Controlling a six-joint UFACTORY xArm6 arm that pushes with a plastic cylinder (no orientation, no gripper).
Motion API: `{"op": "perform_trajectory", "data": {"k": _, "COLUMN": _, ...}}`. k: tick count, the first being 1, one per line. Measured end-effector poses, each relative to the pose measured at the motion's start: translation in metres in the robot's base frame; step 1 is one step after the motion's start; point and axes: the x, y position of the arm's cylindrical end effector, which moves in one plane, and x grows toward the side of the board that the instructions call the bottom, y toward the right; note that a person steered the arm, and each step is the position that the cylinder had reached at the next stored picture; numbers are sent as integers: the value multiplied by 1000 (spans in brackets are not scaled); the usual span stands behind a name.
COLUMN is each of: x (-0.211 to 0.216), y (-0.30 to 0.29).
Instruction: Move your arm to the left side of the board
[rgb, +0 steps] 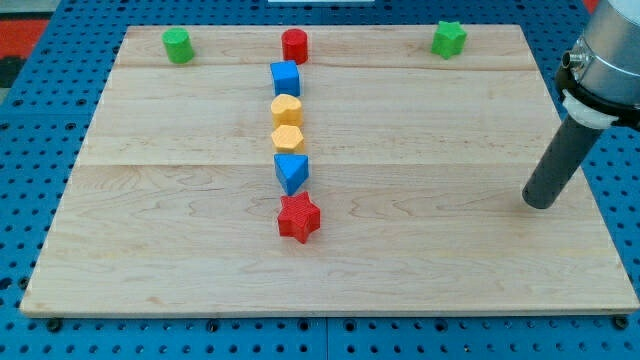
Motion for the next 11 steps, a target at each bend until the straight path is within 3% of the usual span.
{"op": "perform_trajectory", "data": {"k": 2, "x": 2, "y": 0}}
{"op": "perform_trajectory", "data": {"k": 3, "x": 40, "y": -28}}
{"op": "perform_trajectory", "data": {"k": 4, "x": 90, "y": -105}}
{"op": "perform_trajectory", "data": {"k": 5, "x": 101, "y": -203}}
{"op": "perform_trajectory", "data": {"k": 7, "x": 93, "y": -327}}
{"op": "perform_trajectory", "data": {"k": 10, "x": 79, "y": -345}}
{"op": "perform_trajectory", "data": {"k": 11, "x": 29, "y": -387}}
